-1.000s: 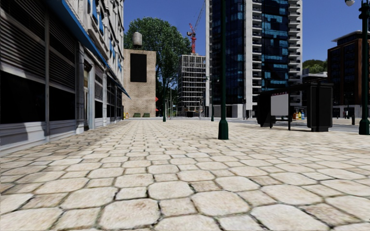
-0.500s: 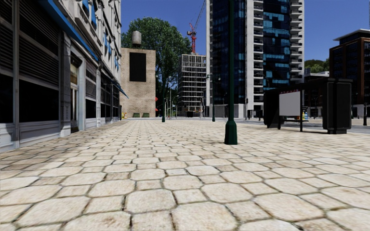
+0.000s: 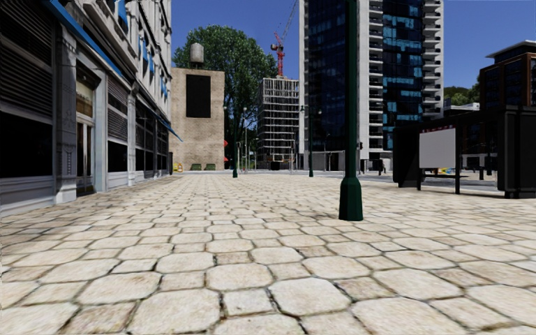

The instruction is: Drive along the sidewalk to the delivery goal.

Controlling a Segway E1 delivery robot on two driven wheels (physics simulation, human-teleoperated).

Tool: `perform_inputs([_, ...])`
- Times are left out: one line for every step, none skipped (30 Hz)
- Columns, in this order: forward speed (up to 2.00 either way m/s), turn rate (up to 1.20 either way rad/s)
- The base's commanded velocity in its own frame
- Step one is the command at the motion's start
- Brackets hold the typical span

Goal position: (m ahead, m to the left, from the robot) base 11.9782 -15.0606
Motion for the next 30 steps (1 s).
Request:
perform_inputs([2.00, 0.00])
perform_inputs([2.00, 0.00])
perform_inputs([2.00, 0.00])
perform_inputs([2.00, 0.00])
perform_inputs([2.00, 0.00])
perform_inputs([2.00, 0.00])
perform_inputs([2.00, 0.00])
perform_inputs([2.00, 0.00])
perform_inputs([2.00, 0.00])
perform_inputs([2.00, 0.00])
perform_inputs([2.00, 0.00])
perform_inputs([2.00, 0.00])
perform_inputs([2.00, 0.00])
perform_inputs([2.00, 0.00])
perform_inputs([2.00, 0.00])
perform_inputs([2.00, 0.00])
perform_inputs([2.00, 0.00])
perform_inputs([2.00, 0.00])
perform_inputs([2.00, 0.00])
perform_inputs([2.00, 0.00])
perform_inputs([2.00, 0.00])
perform_inputs([2.00, 0.00])
perform_inputs([2.00, 0.00])
perform_inputs([2.00, 0.00])
perform_inputs([2.00, 0.00])
perform_inputs([2.00, 0.00])
perform_inputs([2.00, 0.00])
perform_inputs([2.00, 0.00])
perform_inputs([2.00, 0.00])
perform_inputs([2.00, 0.00])
